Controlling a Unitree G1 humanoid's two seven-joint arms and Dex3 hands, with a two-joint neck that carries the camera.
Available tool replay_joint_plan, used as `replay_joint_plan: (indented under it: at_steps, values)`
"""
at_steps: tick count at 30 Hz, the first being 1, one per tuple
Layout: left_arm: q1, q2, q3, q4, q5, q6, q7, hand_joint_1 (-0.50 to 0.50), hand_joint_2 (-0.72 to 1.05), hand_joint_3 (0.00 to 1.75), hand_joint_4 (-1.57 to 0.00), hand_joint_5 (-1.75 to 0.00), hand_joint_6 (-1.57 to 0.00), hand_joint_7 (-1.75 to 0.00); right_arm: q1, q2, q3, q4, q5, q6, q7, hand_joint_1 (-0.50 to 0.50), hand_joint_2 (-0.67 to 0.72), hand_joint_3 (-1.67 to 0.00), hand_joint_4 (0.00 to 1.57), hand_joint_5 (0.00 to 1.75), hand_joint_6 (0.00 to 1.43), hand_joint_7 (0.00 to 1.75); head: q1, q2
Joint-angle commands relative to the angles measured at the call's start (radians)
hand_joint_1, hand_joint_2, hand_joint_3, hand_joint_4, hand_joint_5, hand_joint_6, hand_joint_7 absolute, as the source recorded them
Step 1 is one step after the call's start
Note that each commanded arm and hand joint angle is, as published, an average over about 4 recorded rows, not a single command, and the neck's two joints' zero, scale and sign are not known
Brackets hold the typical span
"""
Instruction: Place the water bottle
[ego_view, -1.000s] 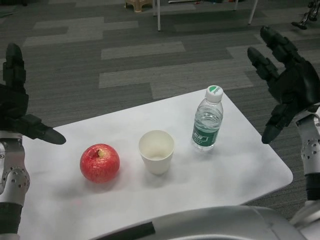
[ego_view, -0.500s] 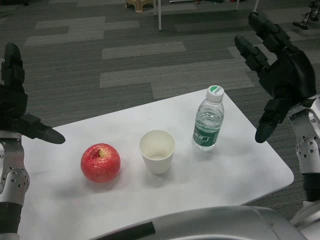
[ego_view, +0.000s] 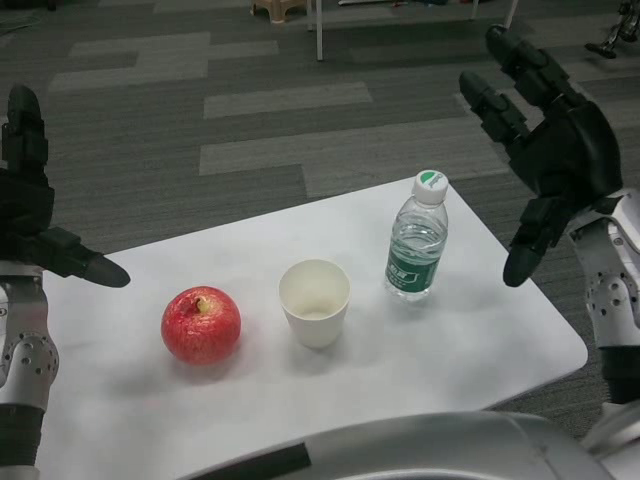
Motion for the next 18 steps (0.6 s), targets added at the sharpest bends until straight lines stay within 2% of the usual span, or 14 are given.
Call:
replay_joint_plan:
  at_steps: [1,18]
  values:
    - [0.010,0.005,0.008,-0.006,0.005,-0.007,0.002,-0.50,-0.72,0.09,-0.11,0.00,-0.03,-0.03,-0.006,-0.006,0.006,-0.003,0.003,-0.005,-0.002,-0.42,0.47,0.00,0.00,0.00,0.00,0.07,0.003,0.002]
    - [0.010,0.005,0.011,-0.006,0.004,-0.008,0.002,-0.50,-0.72,0.09,-0.11,0.00,-0.05,-0.02,-0.009,-0.001,0.019,-0.005,-0.002,-0.011,-0.003,-0.42,0.41,0.00,0.00,0.00,0.00,0.07,0.005,0.020]
